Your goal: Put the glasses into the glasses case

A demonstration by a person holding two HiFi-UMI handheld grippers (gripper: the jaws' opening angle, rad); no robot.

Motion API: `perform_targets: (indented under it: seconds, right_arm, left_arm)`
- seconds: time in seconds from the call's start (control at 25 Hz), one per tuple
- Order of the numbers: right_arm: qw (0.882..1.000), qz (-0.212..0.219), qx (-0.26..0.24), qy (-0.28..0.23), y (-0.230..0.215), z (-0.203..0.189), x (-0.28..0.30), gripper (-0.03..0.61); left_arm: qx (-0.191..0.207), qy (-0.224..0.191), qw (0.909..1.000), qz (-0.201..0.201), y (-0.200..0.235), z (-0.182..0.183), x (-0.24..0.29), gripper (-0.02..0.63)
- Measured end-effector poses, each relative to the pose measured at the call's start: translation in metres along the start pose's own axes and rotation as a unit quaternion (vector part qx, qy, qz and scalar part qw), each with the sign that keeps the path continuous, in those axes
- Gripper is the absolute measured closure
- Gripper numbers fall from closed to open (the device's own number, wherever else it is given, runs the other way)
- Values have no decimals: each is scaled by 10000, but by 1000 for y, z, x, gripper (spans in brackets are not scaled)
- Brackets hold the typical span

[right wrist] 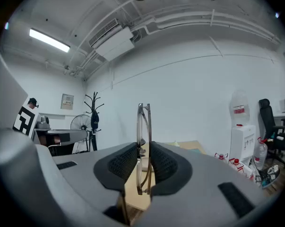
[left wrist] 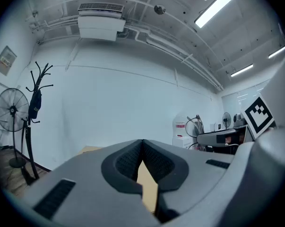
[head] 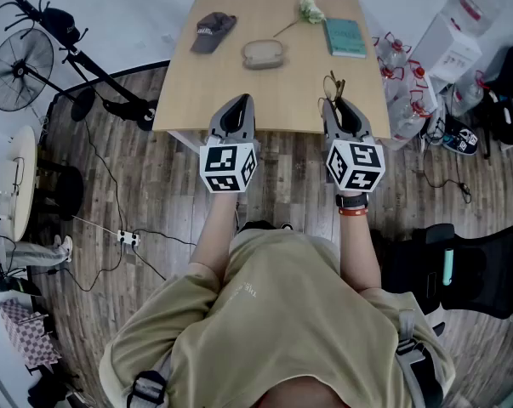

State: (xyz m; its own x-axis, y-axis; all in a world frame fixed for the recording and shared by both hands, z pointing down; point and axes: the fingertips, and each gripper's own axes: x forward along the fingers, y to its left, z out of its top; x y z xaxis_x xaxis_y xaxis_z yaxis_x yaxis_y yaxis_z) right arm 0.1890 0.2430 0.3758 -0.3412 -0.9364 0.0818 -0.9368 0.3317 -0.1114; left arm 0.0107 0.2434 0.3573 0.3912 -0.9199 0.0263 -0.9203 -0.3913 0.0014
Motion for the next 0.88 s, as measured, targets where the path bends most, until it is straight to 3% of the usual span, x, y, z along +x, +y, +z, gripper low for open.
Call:
perform_targets:
  seconds: [0.44, 0.88]
  right_arm:
    - [9993, 145, 236, 269, -14, -22, 26, 477]
    - [9957, 582, 311, 645, -11, -45, 123, 471]
  left_arm:
    - [-161, 169, 9997, 50, 0, -20, 23, 591]
    - [-292, 310, 9991, 18, 47, -43, 100, 591]
